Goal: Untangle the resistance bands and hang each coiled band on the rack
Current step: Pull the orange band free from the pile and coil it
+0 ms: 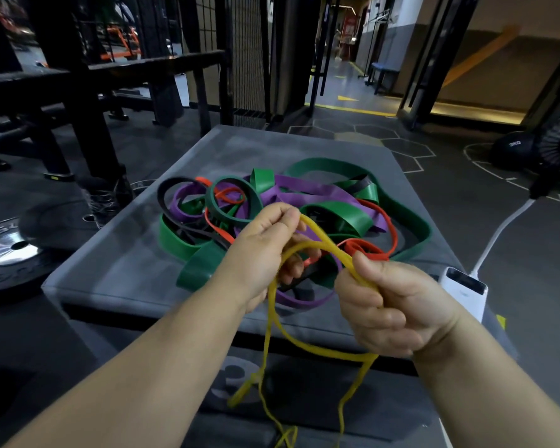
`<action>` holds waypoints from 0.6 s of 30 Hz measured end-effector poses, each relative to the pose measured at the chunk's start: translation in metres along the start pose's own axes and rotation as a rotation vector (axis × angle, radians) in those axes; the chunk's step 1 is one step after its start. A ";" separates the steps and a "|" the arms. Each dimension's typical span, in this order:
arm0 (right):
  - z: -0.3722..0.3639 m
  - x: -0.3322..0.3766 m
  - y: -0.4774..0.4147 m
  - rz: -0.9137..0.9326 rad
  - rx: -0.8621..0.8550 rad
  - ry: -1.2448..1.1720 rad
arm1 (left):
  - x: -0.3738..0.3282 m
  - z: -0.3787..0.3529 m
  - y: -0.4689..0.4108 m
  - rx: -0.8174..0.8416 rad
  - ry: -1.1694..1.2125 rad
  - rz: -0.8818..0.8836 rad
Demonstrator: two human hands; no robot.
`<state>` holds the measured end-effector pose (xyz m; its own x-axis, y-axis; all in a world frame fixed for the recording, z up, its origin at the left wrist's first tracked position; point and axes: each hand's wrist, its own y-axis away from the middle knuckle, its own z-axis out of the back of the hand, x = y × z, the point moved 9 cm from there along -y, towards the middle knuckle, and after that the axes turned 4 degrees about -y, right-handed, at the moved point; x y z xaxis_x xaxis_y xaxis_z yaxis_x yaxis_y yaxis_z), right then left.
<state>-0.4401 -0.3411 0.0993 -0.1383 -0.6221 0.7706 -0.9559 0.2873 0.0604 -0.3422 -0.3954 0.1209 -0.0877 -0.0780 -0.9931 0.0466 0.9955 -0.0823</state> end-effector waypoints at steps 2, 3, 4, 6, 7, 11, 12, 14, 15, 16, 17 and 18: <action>-0.008 -0.005 -0.003 -0.002 0.056 -0.008 | 0.001 0.004 -0.001 -0.033 0.059 0.023; -0.014 -0.005 -0.005 0.007 0.096 -0.023 | 0.002 0.005 -0.001 -0.046 0.076 0.038; -0.020 -0.004 -0.006 0.023 0.137 -0.038 | 0.003 0.005 -0.001 -0.056 0.087 0.055; -0.030 0.001 -0.008 0.062 0.201 -0.044 | 0.007 0.004 -0.001 -0.064 0.096 0.082; -0.034 0.004 -0.008 0.085 0.220 -0.039 | 0.009 0.002 0.000 -0.066 0.101 0.092; -0.039 0.018 -0.008 0.191 0.234 -0.051 | 0.018 -0.002 -0.001 -0.052 0.069 0.149; -0.038 0.022 -0.007 0.220 0.224 -0.074 | 0.023 -0.005 0.000 -0.018 0.022 0.187; -0.036 0.033 -0.004 0.292 0.202 -0.144 | 0.035 -0.018 0.005 0.131 -0.087 0.284; -0.034 0.040 -0.001 0.332 0.193 -0.184 | 0.042 -0.026 0.009 0.225 -0.137 0.322; -0.031 0.047 0.002 0.373 0.182 -0.216 | 0.047 -0.033 0.013 0.308 -0.178 0.340; -0.029 0.054 0.005 0.412 0.169 -0.239 | 0.050 -0.039 0.017 0.372 -0.202 0.344; -0.026 0.059 0.009 0.447 0.154 -0.257 | 0.053 -0.043 0.020 0.415 -0.207 0.348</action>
<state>-0.4499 -0.3565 0.1619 -0.5808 -0.6275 0.5185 -0.8137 0.4666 -0.3467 -0.3891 -0.3777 0.0703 0.1970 0.2001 -0.9598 0.4275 0.8634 0.2678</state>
